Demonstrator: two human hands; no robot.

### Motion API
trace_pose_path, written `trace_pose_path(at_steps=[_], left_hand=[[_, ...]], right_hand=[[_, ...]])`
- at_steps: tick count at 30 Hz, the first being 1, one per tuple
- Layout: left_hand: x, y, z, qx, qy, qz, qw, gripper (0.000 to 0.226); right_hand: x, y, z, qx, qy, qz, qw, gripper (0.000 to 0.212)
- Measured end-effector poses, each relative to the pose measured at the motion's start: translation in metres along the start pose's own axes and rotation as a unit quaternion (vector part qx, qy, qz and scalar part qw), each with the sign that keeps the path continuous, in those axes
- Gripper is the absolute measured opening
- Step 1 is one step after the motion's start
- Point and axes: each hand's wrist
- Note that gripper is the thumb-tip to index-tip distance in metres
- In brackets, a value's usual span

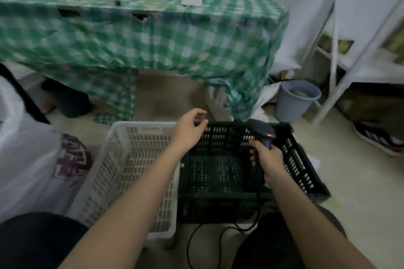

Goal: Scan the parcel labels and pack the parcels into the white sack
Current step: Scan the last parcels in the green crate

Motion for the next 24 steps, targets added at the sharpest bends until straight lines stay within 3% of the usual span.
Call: trace_pose_path(at_steps=[9, 17, 20, 23, 24], left_hand=[[0.191, 0.057, -0.069, -0.084, -0.013, -0.193, 0.977, 0.030], [0.335, 0.063, -0.148, -0.181, -0.020, -0.315, 0.932, 0.055], [0.377, 0.057, -0.169, -0.198, -0.013, -0.334, 0.921, 0.068], [0.403, 0.055, -0.186, -0.217, -0.012, -0.341, 0.915, 0.072], [0.409, 0.055, -0.192, -0.222, -0.014, -0.344, 0.912, 0.070]], right_hand=[[-0.083, 0.136, 0.014, 0.065, 0.045, 0.108, 0.991, 0.014], [-0.094, 0.252, 0.057, 0.161, 0.055, 0.192, 0.966, 0.026], [-0.098, 0.281, 0.056, 0.186, 0.050, 0.190, 0.963, 0.030], [-0.109, 0.299, 0.056, 0.210, 0.048, 0.151, 0.965, 0.063], [-0.113, 0.302, 0.056, 0.219, 0.051, 0.139, 0.965, 0.061]])
Point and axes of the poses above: each hand's wrist, its own y-axis towards the middle knuckle, its own x-axis out of the palm, z = x × y, and after that the axes turned 14 degrees about x, right-handed
